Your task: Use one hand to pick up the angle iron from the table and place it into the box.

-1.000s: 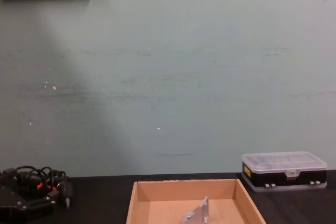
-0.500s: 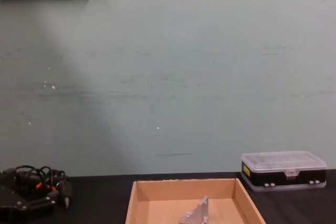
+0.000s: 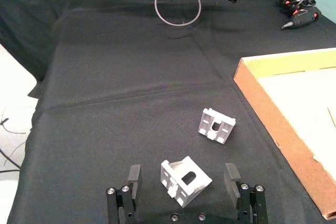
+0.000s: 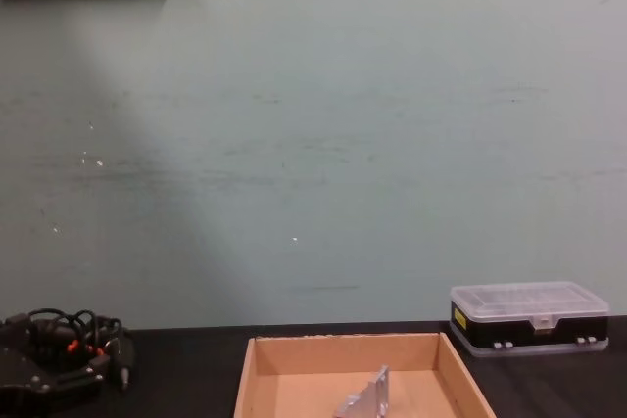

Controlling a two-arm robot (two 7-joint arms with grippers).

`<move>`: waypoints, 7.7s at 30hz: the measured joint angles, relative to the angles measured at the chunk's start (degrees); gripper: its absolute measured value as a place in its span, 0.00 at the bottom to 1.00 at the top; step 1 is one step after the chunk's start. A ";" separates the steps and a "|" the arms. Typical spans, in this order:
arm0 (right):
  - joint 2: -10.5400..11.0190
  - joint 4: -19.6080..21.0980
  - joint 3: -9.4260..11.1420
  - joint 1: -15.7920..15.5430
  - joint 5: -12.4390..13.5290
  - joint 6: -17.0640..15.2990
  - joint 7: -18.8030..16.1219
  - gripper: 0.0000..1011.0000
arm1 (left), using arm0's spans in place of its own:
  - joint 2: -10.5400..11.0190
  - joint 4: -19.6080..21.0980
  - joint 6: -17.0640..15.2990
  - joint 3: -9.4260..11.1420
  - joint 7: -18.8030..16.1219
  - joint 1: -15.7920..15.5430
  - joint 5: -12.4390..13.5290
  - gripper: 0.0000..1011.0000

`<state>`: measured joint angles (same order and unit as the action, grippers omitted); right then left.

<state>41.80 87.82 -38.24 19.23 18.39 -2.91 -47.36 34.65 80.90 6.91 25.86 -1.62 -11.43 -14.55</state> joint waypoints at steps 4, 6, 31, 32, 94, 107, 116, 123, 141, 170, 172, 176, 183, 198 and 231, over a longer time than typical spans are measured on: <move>-0.46 -0.63 -0.56 0.56 -0.48 -0.40 -0.02 0.99 | 0.00 0.00 0.00 0.00 0.00 0.00 0.00 1.00; -0.71 -0.94 -0.91 0.87 -0.85 -0.85 0.02 0.99 | 0.00 0.00 0.00 0.00 0.01 0.00 0.00 1.00; -0.56 -0.75 -0.71 0.69 -0.70 -0.69 0.07 0.99 | 0.00 0.00 0.00 0.00 0.01 0.00 0.00 1.00; -0.55 -0.74 -0.71 0.69 -0.69 -0.69 0.07 0.99 | 0.00 0.00 0.00 0.00 0.01 0.00 0.00 1.00; -0.58 -0.69 -0.31 0.44 -0.07 -0.34 0.47 0.06 | 0.00 0.00 0.00 0.00 0.00 0.00 0.00 1.00; -0.23 1.31 1.25 0.61 4.02 -1.82 0.15 0.06 | 0.00 0.00 0.00 0.00 0.00 0.00 0.00 1.00; 0.45 3.36 2.28 1.31 7.16 -2.58 0.03 0.06 | 0.00 0.00 0.00 0.00 0.00 0.00 0.00 1.00; 0.42 3.50 2.48 2.28 8.39 -2.87 0.35 0.06 | 0.00 0.00 0.00 0.01 0.00 0.00 0.00 1.00; -2.43 -0.07 3.07 6.83 9.19 -3.18 3.21 0.06 | 0.00 0.00 0.00 0.00 0.00 0.00 0.00 1.00; -10.94 -12.00 1.53 17.09 4.09 -11.83 9.24 0.06 | 0.00 0.00 0.00 0.00 0.01 0.00 0.00 1.00; -11.42 -13.07 1.29 17.63 3.77 -12.10 9.05 0.06 | 0.00 0.00 0.00 0.00 0.00 0.00 0.00 1.00; -12.25 -14.97 0.81 18.43 3.12 -12.38 8.88 0.06 | 0.00 0.00 0.00 0.00 0.00 0.00 0.00 1.00; -13.68 -18.26 -0.04 19.56 1.75 -12.36 8.47 0.06 | 0.00 0.00 0.00 0.00 0.00 0.00 0.00 1.00; -17.20 -24.28 -1.65 21.09 -2.48 -9.96 7.91 0.06 | 0.00 0.00 0.00 0.00 0.00 0.00 0.00 1.00; -19.60 -28.29 -1.97 21.71 -6.77 -8.29 7.47 0.06 | 0.00 0.00 0.00 0.00 0.00 0.00 0.00 1.00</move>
<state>22.19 59.53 -40.21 40.94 11.62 -11.21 -39.90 34.65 80.90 6.91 25.86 -1.62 -11.43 -14.55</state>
